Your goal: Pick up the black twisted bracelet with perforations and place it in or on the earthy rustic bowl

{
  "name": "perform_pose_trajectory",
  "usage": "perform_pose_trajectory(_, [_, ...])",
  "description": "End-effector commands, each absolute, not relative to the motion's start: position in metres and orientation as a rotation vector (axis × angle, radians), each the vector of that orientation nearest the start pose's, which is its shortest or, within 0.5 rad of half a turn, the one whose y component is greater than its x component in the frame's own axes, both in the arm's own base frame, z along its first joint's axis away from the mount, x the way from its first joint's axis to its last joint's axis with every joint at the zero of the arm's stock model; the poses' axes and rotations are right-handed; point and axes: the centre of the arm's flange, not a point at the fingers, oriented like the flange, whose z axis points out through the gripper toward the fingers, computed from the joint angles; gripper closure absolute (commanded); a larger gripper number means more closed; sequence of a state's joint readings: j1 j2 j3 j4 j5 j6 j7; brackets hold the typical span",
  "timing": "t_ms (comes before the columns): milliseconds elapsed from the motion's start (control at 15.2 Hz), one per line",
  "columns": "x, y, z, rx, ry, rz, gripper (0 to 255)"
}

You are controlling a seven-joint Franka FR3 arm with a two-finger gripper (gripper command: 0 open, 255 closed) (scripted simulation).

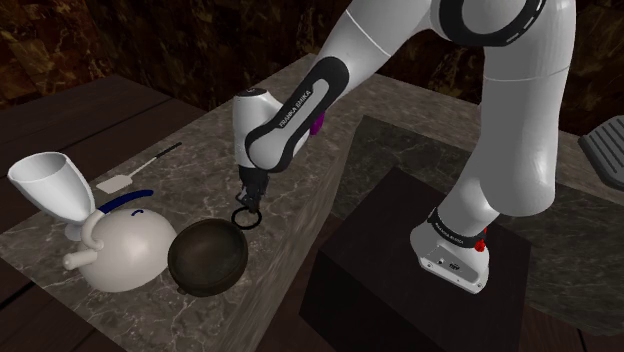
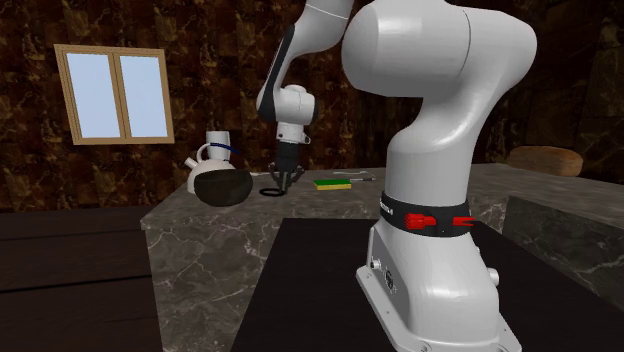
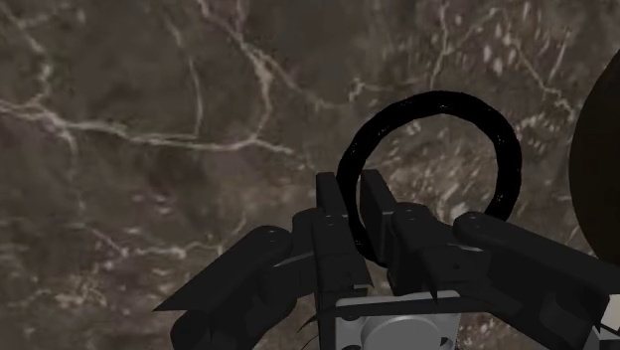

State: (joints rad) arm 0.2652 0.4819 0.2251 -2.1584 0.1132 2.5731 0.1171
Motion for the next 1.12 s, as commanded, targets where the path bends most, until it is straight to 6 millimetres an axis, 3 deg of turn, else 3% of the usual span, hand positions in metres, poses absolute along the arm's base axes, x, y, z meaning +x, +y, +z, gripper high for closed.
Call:
perform_pose_trajectory(0, [0.493,0.264,0.182,-2.976,-0.380,0.159,255])
perform_pose_trajectory(1056, [0.493,0.264,0.266,-2.976,-0.380,0.159,255])
